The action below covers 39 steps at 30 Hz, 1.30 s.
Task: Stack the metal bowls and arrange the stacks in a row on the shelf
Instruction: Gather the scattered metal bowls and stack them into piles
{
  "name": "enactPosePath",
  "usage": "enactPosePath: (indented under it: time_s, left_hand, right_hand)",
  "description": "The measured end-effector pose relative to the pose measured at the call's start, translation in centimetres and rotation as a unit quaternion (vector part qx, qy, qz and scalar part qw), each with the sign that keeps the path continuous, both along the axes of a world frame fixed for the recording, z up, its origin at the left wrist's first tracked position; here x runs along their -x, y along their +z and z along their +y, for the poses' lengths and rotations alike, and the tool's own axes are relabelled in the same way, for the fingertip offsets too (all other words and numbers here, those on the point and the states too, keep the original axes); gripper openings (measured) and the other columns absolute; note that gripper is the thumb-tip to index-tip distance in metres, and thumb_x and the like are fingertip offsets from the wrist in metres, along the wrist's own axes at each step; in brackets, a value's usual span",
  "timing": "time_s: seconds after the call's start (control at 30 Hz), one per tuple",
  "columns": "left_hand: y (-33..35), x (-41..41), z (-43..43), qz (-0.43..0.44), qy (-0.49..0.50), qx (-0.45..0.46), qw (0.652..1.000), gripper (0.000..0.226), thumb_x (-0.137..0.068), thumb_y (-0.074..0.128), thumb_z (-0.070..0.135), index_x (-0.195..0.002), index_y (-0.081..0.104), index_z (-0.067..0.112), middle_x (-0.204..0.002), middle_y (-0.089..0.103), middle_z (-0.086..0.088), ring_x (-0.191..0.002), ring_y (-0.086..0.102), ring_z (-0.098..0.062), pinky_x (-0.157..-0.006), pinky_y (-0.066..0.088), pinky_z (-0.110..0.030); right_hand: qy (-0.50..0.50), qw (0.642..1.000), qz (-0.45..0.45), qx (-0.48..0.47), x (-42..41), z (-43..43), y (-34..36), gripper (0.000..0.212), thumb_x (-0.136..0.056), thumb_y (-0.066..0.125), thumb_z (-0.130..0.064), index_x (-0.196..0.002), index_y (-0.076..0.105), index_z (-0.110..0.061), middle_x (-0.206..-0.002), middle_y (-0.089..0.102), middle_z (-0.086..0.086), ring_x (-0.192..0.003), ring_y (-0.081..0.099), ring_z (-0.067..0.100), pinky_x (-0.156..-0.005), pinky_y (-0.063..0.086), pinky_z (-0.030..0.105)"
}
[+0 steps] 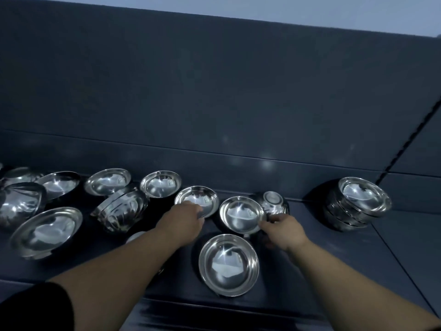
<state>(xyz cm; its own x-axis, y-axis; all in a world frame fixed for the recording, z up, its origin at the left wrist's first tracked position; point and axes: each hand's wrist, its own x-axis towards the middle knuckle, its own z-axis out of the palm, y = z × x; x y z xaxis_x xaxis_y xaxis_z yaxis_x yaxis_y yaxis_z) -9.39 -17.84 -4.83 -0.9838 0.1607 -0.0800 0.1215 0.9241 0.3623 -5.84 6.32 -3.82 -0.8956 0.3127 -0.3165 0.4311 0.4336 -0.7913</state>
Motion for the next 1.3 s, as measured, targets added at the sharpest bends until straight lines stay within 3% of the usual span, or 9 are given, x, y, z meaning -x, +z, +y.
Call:
enactPosePath:
  time_s: [0.1, 0.2, 0.33, 0.5, 0.67, 0.8, 0.97, 1.13, 1.3]
  left_hand:
    - [-0.3, 0.8, 0.2, 0.016, 0.076, -0.032, 0.996, 0.058, -0.094, 0.05, 0.038, -0.145, 0.037, 0.016, -0.157, 0.023, -0.01, -0.143, 0.024, -0.029, -0.116, 0.027, -0.036]
    - [-0.3, 1.3, 0.4, -0.013, 0.121, -0.092, 0.988, 0.066, -0.093, 0.053, 0.036, -0.148, 0.028, 0.011, -0.158, 0.015, -0.017, -0.143, 0.026, -0.032, -0.115, 0.028, -0.037]
    - [-0.4, 1.7, 0.6, -0.022, 0.154, -0.145, 0.977, 0.065, -0.092, 0.056, 0.029, -0.146, 0.029, 0.005, -0.153, 0.025, -0.018, -0.133, 0.04, -0.029, -0.106, 0.032, -0.029]
    - [0.0, 1.5, 0.9, -0.015, 0.195, -0.179, 0.964, 0.068, -0.09, 0.062, 0.024, -0.146, 0.026, 0.005, -0.152, 0.026, -0.019, -0.132, 0.042, -0.033, -0.103, 0.037, -0.033]
    - [0.1, 1.4, 1.1, -0.04, 0.249, -0.208, 0.945, 0.071, -0.088, 0.062, 0.026, -0.146, 0.024, 0.008, -0.138, 0.046, -0.023, -0.119, 0.053, -0.039, -0.091, 0.046, -0.037]
    - [0.2, 1.0, 1.3, -0.087, 0.299, -0.333, 0.89, 0.058, -0.081, 0.068, 0.027, -0.13, 0.038, 0.014, -0.117, 0.06, -0.013, -0.089, 0.068, -0.033, -0.077, 0.06, -0.046]
    - [0.5, 0.4, 2.1, -0.083, 0.317, -0.442, 0.835, 0.061, -0.086, 0.064, 0.003, -0.139, 0.037, 0.014, -0.112, 0.049, -0.005, -0.102, 0.058, -0.029, -0.076, 0.059, -0.041]
    - [1.4, -0.7, 2.4, -0.037, 0.291, -0.48, 0.826, 0.052, -0.084, 0.063, 0.003, -0.13, 0.047, 0.021, -0.11, 0.06, -0.006, -0.098, 0.061, -0.025, -0.08, 0.059, -0.043]
    - [3.3, -2.6, 1.8, 0.022, 0.253, -0.471, 0.845, 0.041, -0.085, 0.062, 0.008, -0.117, 0.052, 0.031, -0.099, 0.064, 0.002, -0.091, 0.065, -0.021, -0.078, 0.06, -0.043]
  right_hand:
    - [-0.013, 0.996, -0.021, 0.085, 0.2, 0.0, -0.6, 0.016, -0.092, 0.066, -0.023, -0.102, 0.066, -0.01, -0.081, 0.073, 0.01, -0.07, 0.073, 0.026, -0.064, 0.062, 0.037]
    - [-0.018, 0.989, -0.033, 0.146, 0.5, -0.2, -0.9, 0.017, -0.095, 0.062, -0.017, -0.108, 0.063, -0.007, -0.08, 0.072, 0.014, -0.062, 0.069, 0.023, -0.056, 0.059, 0.032]
    - [-0.022, 0.983, -0.032, 0.179, 1.1, -0.3, -1.2, 0.017, -0.095, 0.059, -0.011, -0.109, 0.064, -0.003, -0.081, 0.07, 0.017, -0.054, 0.067, 0.02, -0.049, 0.055, 0.027]
    - [-0.015, 0.983, -0.028, 0.182, 1.3, 0.1, -1.6, 0.02, -0.091, 0.063, -0.012, -0.11, 0.064, -0.004, -0.077, 0.071, 0.017, -0.057, 0.068, 0.023, -0.05, 0.054, 0.027]
    - [-0.021, 0.985, -0.009, 0.173, 1.1, 0.9, -1.4, 0.014, -0.09, 0.062, -0.008, -0.103, 0.066, -0.008, -0.076, 0.073, 0.016, -0.06, 0.07, 0.026, -0.056, 0.056, 0.031]
    - [-0.024, 0.986, 0.017, 0.166, 0.4, 1.6, -0.8, 0.015, -0.088, 0.061, -0.006, -0.102, 0.066, -0.01, -0.087, 0.074, 0.021, -0.065, 0.073, 0.028, -0.058, 0.057, 0.032]
    - [-0.027, 0.984, 0.047, 0.168, -0.4, 2.1, 0.1, 0.019, -0.085, 0.064, -0.007, -0.102, 0.068, -0.014, -0.082, 0.076, 0.018, -0.07, 0.075, 0.031, -0.068, 0.061, 0.04]
    - [-0.029, 0.98, 0.073, 0.185, -1.1, 2.6, 1.8, 0.025, -0.088, 0.062, -0.007, -0.112, 0.064, -0.014, -0.08, 0.074, 0.014, -0.062, 0.07, 0.025, -0.06, 0.056, 0.033]
    - [0.0, 0.973, 0.093, 0.209, -2.7, 2.5, 4.6, 0.02, -0.091, 0.058, -0.003, -0.109, 0.065, -0.009, -0.074, 0.07, 0.015, -0.059, 0.065, 0.023, -0.06, 0.056, 0.033]
